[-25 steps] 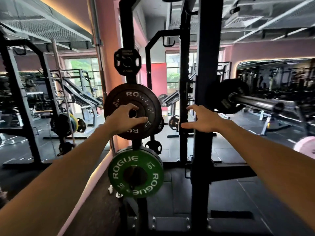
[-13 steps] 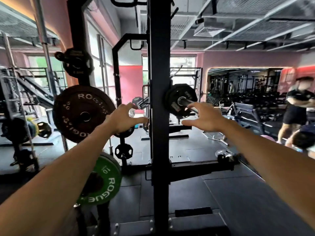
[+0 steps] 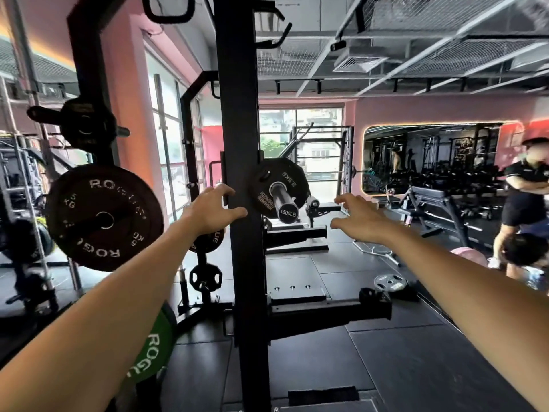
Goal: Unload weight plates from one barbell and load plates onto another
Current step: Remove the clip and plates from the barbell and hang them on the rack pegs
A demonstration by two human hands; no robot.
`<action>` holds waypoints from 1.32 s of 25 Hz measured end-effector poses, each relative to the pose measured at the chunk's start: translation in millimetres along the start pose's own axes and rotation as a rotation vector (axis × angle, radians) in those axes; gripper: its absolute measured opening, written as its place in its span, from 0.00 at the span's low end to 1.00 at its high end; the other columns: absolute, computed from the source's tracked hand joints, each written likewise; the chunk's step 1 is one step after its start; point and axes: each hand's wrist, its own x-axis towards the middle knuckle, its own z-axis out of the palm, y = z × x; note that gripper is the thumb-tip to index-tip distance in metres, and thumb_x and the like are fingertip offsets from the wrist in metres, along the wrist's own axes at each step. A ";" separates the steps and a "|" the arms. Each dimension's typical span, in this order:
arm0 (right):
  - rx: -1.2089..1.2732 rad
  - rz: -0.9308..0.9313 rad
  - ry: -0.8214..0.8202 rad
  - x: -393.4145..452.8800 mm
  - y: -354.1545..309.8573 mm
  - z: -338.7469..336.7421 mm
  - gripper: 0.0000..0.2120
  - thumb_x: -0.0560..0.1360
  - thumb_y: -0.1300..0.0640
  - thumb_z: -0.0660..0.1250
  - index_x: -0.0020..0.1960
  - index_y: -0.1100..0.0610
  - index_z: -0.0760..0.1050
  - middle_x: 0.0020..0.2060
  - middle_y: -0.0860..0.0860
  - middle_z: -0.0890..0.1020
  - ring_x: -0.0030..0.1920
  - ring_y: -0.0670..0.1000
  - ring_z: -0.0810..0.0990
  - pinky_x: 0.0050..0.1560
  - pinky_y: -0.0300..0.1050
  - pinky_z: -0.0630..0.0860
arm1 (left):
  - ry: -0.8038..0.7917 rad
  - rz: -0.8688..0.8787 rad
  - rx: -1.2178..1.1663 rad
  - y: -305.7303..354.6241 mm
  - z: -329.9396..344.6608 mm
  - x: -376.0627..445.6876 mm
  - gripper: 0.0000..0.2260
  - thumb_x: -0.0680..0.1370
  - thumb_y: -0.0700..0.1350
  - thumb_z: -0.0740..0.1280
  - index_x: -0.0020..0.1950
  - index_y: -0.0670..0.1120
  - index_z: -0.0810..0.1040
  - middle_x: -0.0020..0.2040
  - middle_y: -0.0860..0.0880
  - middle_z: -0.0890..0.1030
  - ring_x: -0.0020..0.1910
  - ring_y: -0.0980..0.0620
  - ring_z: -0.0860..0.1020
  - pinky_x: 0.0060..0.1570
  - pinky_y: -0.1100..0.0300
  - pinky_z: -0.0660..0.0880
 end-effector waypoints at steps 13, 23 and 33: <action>-0.001 0.038 -0.045 190.6 50.4 84.8 0.29 0.75 0.45 0.66 0.71 0.53 0.61 0.67 0.55 0.72 0.67 0.58 0.71 0.67 0.59 0.67 | 0.068 -0.037 -0.026 -45.9 85.3 188.5 0.26 0.74 0.55 0.70 0.69 0.48 0.71 0.64 0.45 0.75 0.58 0.47 0.75 0.57 0.55 0.71; 0.052 0.039 -0.063 313.3 64.2 136.9 0.27 0.74 0.47 0.67 0.70 0.53 0.65 0.66 0.58 0.74 0.66 0.59 0.73 0.63 0.58 0.71 | 0.022 0.029 -0.158 -53.3 153.0 292.0 0.35 0.74 0.47 0.72 0.78 0.50 0.61 0.68 0.44 0.75 0.67 0.46 0.73 0.64 0.61 0.66; 0.133 -0.014 0.032 345.1 40.2 155.9 0.28 0.67 0.53 0.66 0.64 0.54 0.61 0.57 0.59 0.75 0.54 0.61 0.77 0.55 0.59 0.76 | 0.148 -0.080 0.030 -55.9 159.0 300.0 0.22 0.72 0.59 0.69 0.59 0.46 0.77 0.51 0.46 0.81 0.51 0.43 0.79 0.50 0.51 0.77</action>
